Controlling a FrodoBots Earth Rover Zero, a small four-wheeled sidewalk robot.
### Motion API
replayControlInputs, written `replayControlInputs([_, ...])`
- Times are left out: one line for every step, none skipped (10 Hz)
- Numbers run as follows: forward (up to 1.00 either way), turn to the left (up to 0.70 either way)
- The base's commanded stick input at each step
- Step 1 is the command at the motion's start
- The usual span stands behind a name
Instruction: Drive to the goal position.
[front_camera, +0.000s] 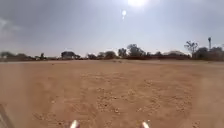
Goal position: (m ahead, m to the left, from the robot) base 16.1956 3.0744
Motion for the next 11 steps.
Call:
replayControlInputs([0.70, 0.00])
replayControlInputs([0.70, 0.00])
replayControlInputs([0.70, 0.00])
replayControlInputs([0.70, 0.00])
replayControlInputs([0.70, 0.00])
replayControlInputs([0.70, 0.00])
replayControlInputs([0.70, 0.00])
replayControlInputs([0.70, 0.00])
replayControlInputs([0.70, 0.00])
replayControlInputs([0.70, 0.00])
replayControlInputs([0.70, 0.00])
